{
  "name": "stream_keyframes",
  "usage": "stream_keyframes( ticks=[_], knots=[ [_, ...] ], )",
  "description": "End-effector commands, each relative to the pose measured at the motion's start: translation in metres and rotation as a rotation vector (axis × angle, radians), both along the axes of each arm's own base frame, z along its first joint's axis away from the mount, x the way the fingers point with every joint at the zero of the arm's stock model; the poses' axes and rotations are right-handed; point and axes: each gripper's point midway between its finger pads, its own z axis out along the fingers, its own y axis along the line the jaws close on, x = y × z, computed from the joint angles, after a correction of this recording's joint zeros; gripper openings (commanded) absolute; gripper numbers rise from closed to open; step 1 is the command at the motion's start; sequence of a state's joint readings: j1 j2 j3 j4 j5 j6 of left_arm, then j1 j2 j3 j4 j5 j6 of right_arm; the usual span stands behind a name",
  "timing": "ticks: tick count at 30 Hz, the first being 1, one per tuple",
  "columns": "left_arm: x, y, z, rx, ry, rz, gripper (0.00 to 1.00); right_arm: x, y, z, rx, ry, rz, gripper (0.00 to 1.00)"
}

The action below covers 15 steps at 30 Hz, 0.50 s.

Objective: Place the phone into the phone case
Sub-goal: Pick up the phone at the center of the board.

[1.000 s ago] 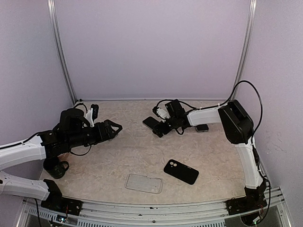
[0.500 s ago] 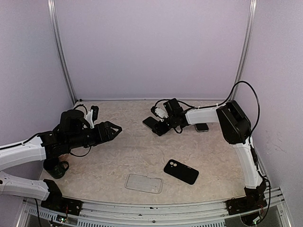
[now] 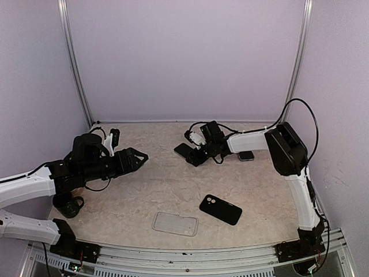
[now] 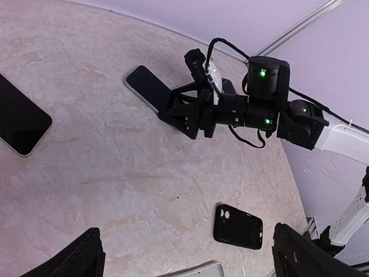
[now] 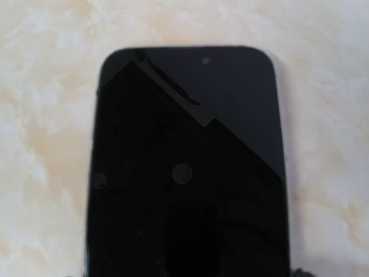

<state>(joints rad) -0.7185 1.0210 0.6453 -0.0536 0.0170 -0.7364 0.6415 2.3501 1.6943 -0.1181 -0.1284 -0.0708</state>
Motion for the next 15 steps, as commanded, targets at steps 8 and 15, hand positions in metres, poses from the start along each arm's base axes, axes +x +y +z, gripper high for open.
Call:
stream_keyframes(
  ticks=[8, 15],
  knots=[
    [0.004, 0.002, -0.013, 0.003, 0.023, 0.009, 0.99, -0.016, 0.002, 0.054, 0.053, -0.098, 0.043, 0.64],
    [0.006, 0.001, -0.02, 0.011, 0.033, 0.006, 0.99, -0.019, 0.006, 0.078, 0.078, -0.141, 0.053, 0.64]
  ],
)
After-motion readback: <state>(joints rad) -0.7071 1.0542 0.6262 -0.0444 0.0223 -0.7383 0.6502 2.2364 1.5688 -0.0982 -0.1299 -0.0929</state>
